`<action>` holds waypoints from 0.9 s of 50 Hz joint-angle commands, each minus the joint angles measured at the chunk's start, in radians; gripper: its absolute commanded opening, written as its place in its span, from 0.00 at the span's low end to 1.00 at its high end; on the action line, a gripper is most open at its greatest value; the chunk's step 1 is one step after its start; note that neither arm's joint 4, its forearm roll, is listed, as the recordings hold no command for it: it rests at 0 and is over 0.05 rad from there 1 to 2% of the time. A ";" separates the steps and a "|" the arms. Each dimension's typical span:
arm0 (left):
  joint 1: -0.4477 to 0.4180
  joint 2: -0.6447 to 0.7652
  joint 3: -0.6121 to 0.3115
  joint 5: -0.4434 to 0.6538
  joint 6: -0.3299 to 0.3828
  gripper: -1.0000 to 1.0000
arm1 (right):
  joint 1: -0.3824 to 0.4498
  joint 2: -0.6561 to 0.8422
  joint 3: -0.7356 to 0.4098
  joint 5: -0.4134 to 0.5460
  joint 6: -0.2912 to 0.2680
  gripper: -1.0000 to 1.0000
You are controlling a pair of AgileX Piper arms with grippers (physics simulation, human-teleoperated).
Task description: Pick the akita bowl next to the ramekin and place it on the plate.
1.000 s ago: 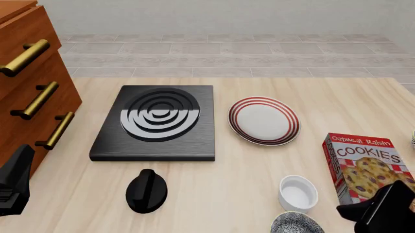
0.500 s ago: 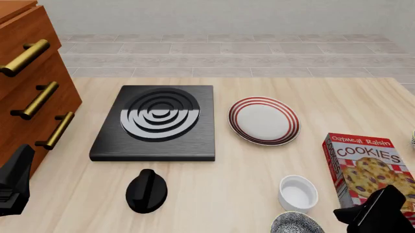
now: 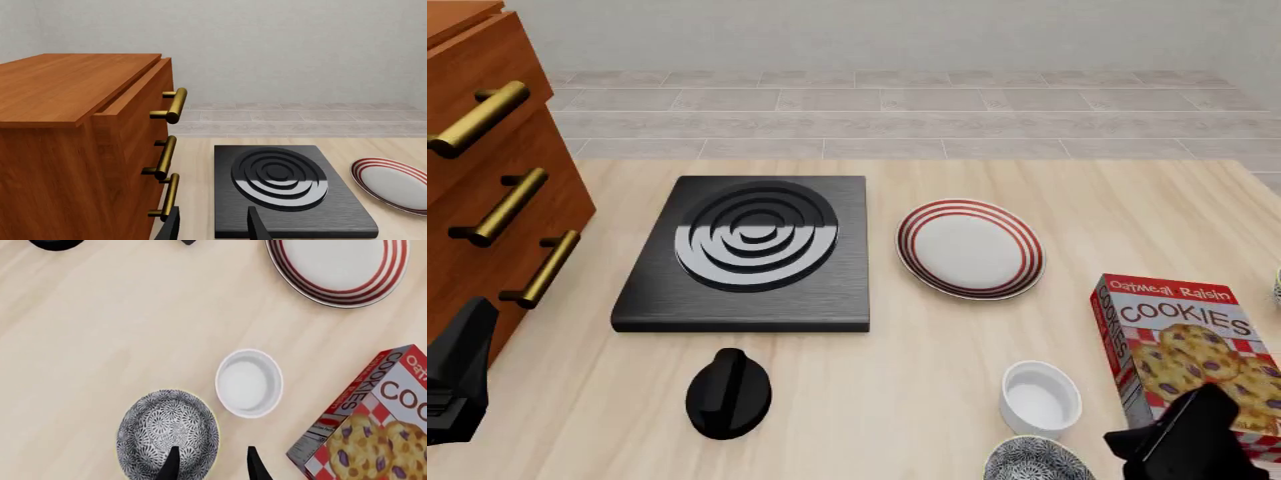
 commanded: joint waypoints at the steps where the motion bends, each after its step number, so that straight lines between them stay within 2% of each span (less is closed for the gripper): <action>1: 0.000 0.000 0.000 0.000 0.000 1.00 | 0.000 0.065 0.012 -0.070 -0.001 1.00; 19: 0.000 0.000 0.000 0.000 0.000 1.00 | 0.007 0.087 0.018 -0.103 0.012 1.00; 45: 0.000 0.000 0.000 0.000 0.000 1.00 | 0.015 0.212 0.064 -0.259 0.023 1.00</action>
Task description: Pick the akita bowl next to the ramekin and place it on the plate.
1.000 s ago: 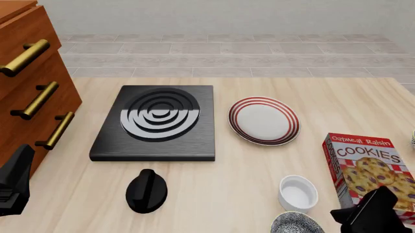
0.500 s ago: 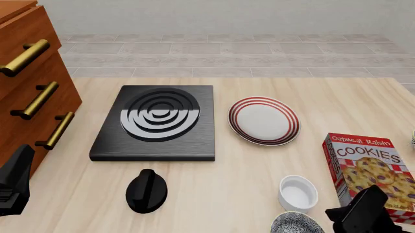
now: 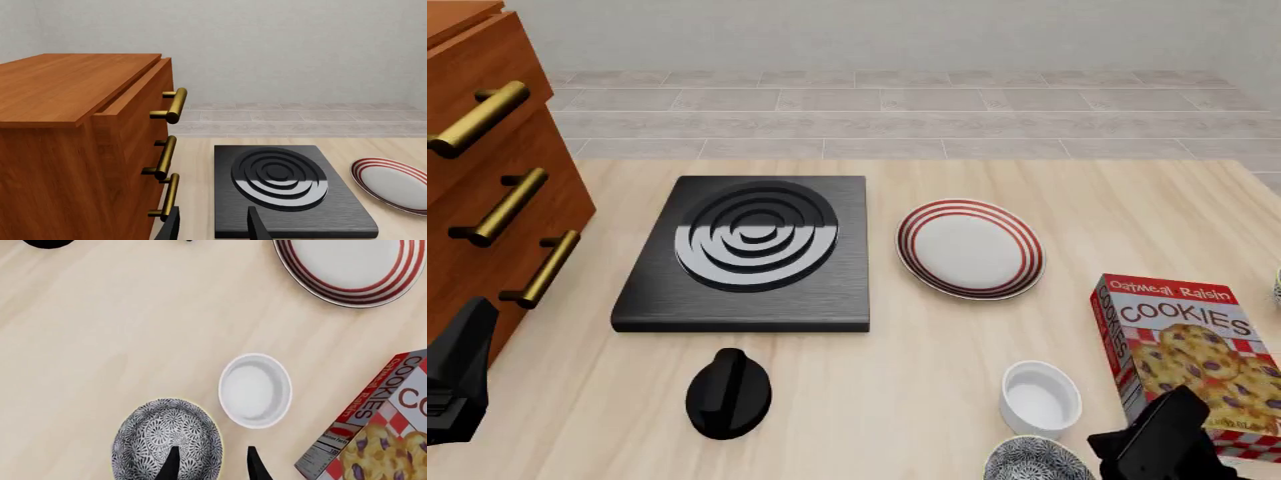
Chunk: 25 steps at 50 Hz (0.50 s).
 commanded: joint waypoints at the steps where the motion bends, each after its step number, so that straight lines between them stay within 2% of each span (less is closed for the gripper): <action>1: 0.000 0.000 0.000 0.000 0.000 1.00 | 0.001 0.044 0.020 -0.057 0.004 1.00; 13: 0.000 0.000 0.000 0.000 0.000 1.00 | 0.002 0.052 0.025 -0.066 0.010 1.00; 14: 0.000 0.000 0.000 0.000 0.000 1.00 | 0.001 0.049 0.025 -0.064 0.009 0.00; 25: 0.000 0.000 0.000 0.000 0.000 1.00 | -0.005 0.011 0.022 -0.032 0.002 0.00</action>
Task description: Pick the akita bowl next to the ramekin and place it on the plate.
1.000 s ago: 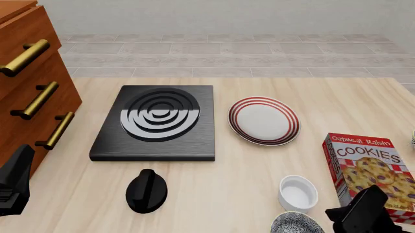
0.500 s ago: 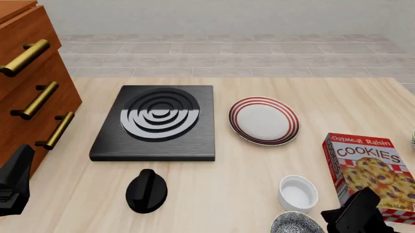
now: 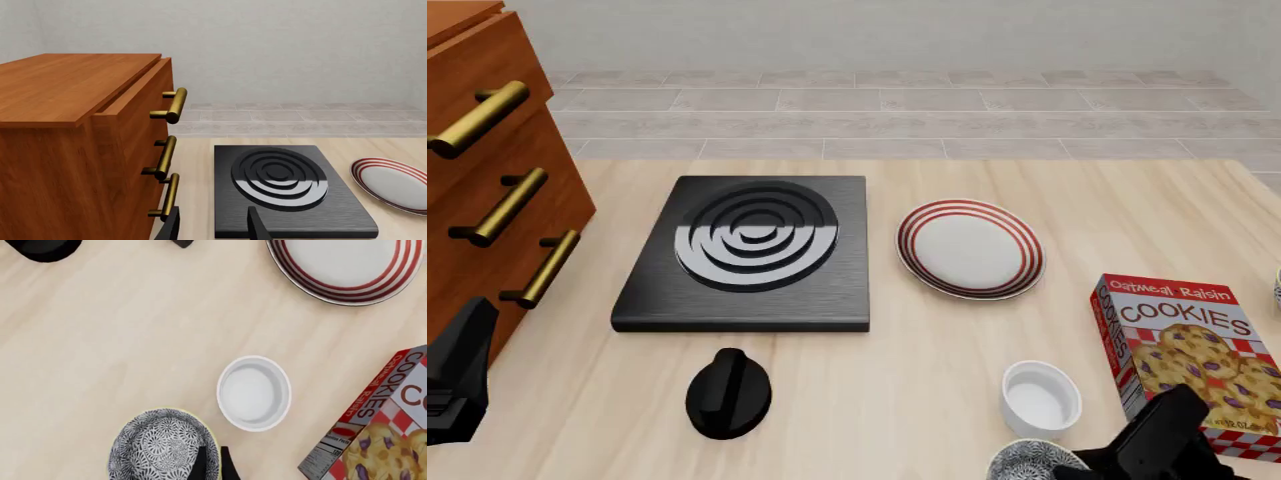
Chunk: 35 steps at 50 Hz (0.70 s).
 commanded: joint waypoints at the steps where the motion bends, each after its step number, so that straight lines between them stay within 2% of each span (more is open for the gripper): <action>1: 0.000 0.000 0.000 0.000 0.000 1.00 | 0.000 -0.024 0.012 0.028 -0.002 0.00; 6: 0.000 0.000 0.000 0.000 0.000 1.00 | 0.007 -0.057 0.002 0.066 0.002 0.00; 19: 0.000 0.000 0.000 0.000 0.000 1.00 | 0.059 -0.207 -0.077 0.265 0.025 0.00; 35: 0.000 0.000 0.000 0.000 0.000 1.00 | 0.095 -0.286 -0.133 0.371 0.046 0.00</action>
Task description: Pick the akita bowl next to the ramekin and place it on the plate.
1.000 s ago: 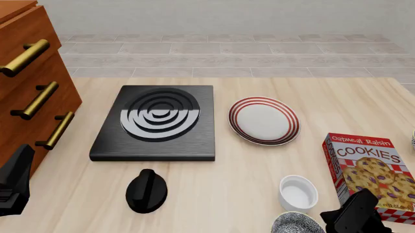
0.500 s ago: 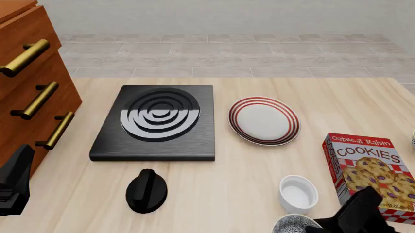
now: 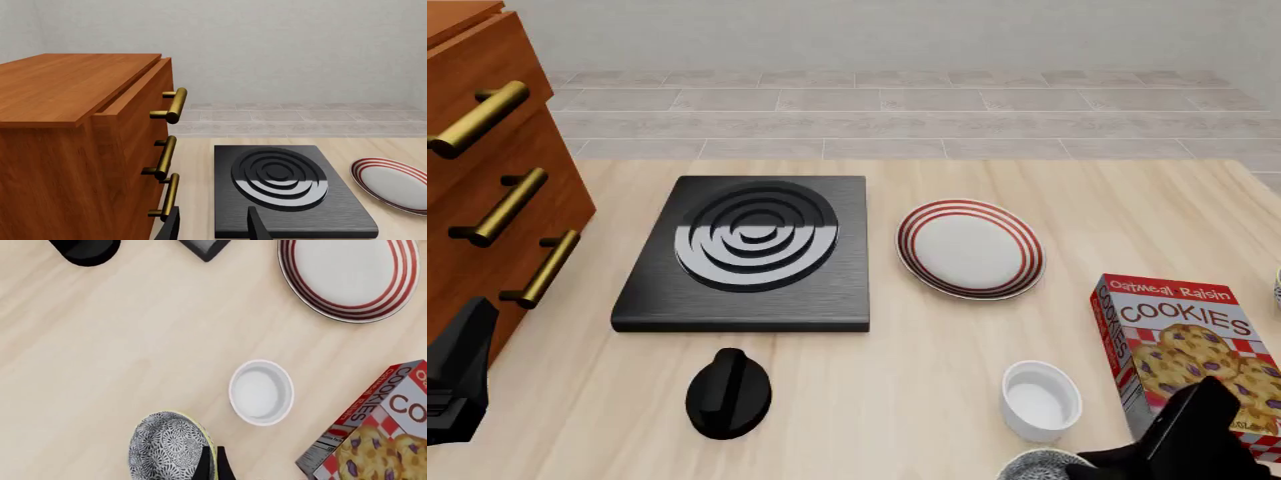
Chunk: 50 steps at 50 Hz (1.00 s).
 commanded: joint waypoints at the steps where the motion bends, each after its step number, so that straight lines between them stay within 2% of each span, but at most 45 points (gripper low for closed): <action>1: 0.000 0.000 0.000 0.000 0.000 1.00 | 0.027 -0.063 -0.044 0.086 0.020 0.00; 17: 0.000 0.000 0.000 0.000 0.000 1.00 | 0.055 -0.097 -0.105 0.142 0.043 0.00; 26: 0.000 0.000 0.000 0.000 0.000 1.00 | 0.076 -0.117 -0.123 0.159 0.080 0.00; 30: 0.000 0.000 0.000 0.000 0.000 1.00 | 0.086 -0.086 -0.136 0.133 0.086 0.00; 50: 0.000 0.000 0.000 0.000 0.000 1.00 | 0.098 -0.157 -0.213 0.205 0.169 0.00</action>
